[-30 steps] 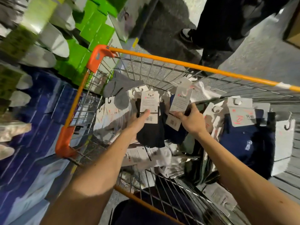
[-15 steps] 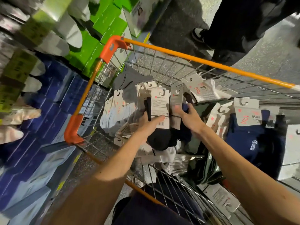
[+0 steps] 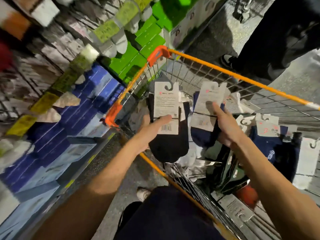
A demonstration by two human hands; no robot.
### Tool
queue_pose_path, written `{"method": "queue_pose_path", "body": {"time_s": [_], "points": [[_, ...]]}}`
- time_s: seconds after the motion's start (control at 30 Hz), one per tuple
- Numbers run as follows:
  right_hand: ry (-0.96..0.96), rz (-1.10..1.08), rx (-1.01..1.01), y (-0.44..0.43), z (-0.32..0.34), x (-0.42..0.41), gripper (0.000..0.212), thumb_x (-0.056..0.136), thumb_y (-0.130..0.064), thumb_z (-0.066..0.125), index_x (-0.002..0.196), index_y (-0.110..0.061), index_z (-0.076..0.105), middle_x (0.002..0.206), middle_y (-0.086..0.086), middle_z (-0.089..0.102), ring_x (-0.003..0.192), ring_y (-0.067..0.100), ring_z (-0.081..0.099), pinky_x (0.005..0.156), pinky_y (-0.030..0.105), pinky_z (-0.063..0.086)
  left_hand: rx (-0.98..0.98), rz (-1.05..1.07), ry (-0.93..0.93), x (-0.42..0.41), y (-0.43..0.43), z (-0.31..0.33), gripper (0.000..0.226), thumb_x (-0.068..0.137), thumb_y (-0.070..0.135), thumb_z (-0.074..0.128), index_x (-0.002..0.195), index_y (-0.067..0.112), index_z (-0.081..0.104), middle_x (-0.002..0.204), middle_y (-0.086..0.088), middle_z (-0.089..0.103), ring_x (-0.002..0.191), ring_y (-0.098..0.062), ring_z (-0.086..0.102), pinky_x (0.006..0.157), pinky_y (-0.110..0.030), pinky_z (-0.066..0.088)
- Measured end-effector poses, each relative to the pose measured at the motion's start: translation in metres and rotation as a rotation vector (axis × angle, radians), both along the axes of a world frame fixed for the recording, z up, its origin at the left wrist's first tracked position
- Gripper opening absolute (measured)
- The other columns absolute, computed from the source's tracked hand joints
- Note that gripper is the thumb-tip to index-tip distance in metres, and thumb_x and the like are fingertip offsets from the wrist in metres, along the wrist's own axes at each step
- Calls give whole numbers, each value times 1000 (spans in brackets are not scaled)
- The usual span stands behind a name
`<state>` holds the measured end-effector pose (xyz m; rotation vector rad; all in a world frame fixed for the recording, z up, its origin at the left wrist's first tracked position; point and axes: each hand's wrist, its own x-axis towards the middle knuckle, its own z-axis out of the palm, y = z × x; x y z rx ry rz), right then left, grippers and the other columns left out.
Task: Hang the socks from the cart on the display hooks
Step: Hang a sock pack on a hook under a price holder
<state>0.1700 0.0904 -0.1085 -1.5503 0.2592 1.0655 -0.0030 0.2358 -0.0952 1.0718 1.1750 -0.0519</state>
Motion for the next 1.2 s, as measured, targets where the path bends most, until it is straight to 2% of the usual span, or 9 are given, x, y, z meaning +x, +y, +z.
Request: {"method": "queue_pose_path", "body": {"time_s": [0.17,0.27,0.37,0.5,0.6,0.73,0.87,1.07,1.2], "points": [[-140,129,45,34,70,-46,50,87,-53,69,126,-24,63,115,0,73,105,22,70,103,48,51,72,58,-130,-49,18,77,15,91,16,68,92,29,61,73,21,72,65,8,67,63,-11,53],[-54,319,255,64,126,-104,34,99,-49,51,115,-24,67,105,-5,76,96,13,73,87,35,56,132,148,-200,-101,24,118,19,88,21,72,103,27,63,90,13,75,81,-1,72,84,-26,58],[-35,518,490,85,178,-173,51,87,-53,52,125,-22,63,122,-1,71,114,15,67,97,33,55,245,243,-281,-160,24,157,30,87,21,73,115,25,64,105,5,76,98,-15,72,96,-42,55],[-146,577,655,105,227,-257,42,62,-35,78,101,-19,76,107,4,76,99,18,73,84,30,59,568,405,-358,-237,15,206,70,87,22,76,145,22,38,121,8,70,109,-7,67,95,-30,55],[-208,650,766,118,266,-314,38,68,-30,75,105,-18,71,106,2,77,99,16,73,80,27,58,936,484,-272,-294,2,242,99,80,52,76,154,33,13,146,8,47,132,-7,48,109,-30,42],[-399,716,881,131,317,-384,36,71,-23,78,105,-15,68,103,1,77,98,17,73,85,33,57,1230,618,-186,-368,-11,290,79,88,39,71,153,31,27,138,6,41,124,-5,47,102,-20,44],[-558,829,1007,135,360,-450,24,83,-2,75,103,-12,66,86,-10,76,83,3,72,71,17,53,1087,703,-363,-419,-18,330,43,96,36,62,135,35,44,107,27,66,99,6,64,89,-20,53],[-756,898,1110,142,408,-513,26,81,-10,80,95,-16,59,75,-15,68,73,-1,64,69,17,49,978,968,-421,-473,-28,388,56,81,45,76,125,27,45,103,2,67,87,-8,69,74,-24,55],[-765,899,1136,146,435,-527,34,83,-16,79,105,0,59,94,15,68,84,15,66,76,25,52,702,941,-733,-518,-36,418,42,87,41,66,119,13,67,108,-10,74,91,-21,73,74,-31,58]]}}
